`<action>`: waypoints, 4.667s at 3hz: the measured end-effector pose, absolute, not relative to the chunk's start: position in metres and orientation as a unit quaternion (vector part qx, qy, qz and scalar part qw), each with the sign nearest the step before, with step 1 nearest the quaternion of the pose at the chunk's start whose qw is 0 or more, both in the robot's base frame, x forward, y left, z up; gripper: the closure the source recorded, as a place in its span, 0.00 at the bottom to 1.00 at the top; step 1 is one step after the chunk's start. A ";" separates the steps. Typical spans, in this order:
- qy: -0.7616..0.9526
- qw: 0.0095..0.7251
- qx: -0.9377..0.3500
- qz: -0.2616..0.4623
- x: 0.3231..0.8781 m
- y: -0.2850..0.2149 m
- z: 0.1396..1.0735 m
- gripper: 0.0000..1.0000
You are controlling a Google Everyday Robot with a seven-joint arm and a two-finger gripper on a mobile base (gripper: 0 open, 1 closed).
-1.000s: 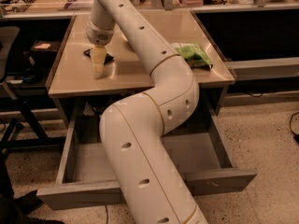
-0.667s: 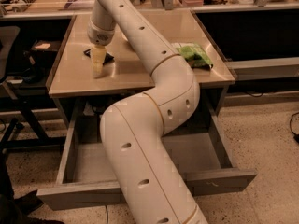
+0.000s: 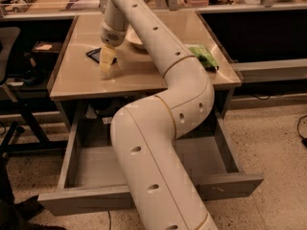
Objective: Place rxbar blueberry into top drawer
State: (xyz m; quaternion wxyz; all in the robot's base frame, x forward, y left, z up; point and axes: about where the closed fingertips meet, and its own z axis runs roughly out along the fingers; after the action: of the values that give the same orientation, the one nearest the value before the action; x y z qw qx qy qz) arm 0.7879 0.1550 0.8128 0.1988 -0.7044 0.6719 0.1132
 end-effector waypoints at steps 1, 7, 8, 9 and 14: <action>0.703 0.197 -0.673 0.119 0.787 0.139 0.822 0.00; 0.692 0.183 -0.689 0.111 0.787 0.172 0.806 0.66; 0.692 0.183 -0.689 0.111 0.787 0.172 0.806 0.89; 0.692 0.183 -0.689 0.111 0.787 0.172 0.806 1.00; 0.727 0.234 -0.639 0.090 0.816 0.111 0.818 1.00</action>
Offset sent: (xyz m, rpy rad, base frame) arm 0.0452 -0.0303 0.0488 -0.0030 0.0665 -0.1120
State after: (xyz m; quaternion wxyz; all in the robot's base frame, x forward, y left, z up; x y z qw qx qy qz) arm 0.8157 0.1108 0.8179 0.2341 -0.6394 0.7268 0.0904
